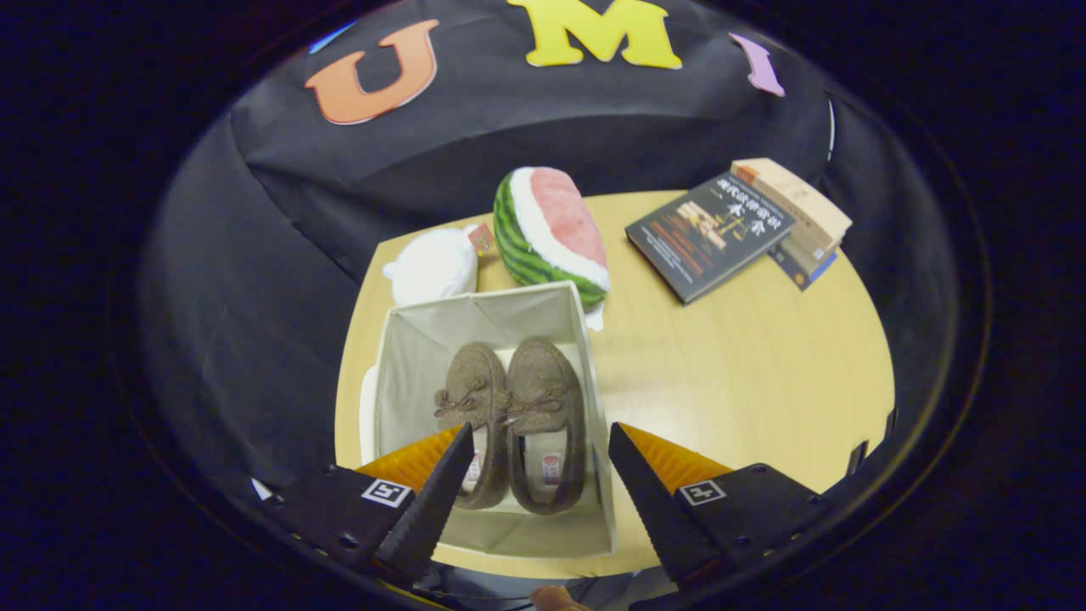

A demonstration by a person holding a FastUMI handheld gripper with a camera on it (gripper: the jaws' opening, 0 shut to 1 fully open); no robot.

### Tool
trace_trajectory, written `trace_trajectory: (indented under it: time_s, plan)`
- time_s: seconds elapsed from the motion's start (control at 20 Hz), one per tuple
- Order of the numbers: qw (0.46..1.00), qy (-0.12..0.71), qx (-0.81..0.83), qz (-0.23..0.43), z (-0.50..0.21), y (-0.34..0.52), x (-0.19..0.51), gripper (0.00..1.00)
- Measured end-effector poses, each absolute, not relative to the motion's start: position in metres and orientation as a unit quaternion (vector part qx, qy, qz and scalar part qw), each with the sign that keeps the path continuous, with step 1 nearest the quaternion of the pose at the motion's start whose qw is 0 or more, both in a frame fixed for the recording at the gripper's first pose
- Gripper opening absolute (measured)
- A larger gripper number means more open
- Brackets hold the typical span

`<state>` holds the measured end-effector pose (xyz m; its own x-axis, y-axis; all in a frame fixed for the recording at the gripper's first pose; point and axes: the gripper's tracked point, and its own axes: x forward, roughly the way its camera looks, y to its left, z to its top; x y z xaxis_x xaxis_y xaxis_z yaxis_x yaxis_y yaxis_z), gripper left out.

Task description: Open the storage box then place both shoes into the box .Put the left shoe in first, then the right shoe, with the right side of both shoes facing outward in a uniform manner.

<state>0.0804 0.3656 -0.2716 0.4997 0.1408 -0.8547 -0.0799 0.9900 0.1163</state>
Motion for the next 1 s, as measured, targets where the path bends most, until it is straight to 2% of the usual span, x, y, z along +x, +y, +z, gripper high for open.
trace_trajectory:
  time_s: [0.25, 0.6, 0.75, 1.0]
  plan:
    - [0.936, 0.343, -0.019, 0.075, -0.165, 0.322, 0.089, 0.97]
    - [0.976, 0.192, -0.069, 0.071, -0.058, 0.252, 0.066, 0.96]
    - [0.982, 0.159, -0.059, 0.082, -0.033, 0.232, 0.057, 0.96]
    - [0.983, 0.157, -0.036, 0.088, -0.011, 0.197, 0.048, 0.96]
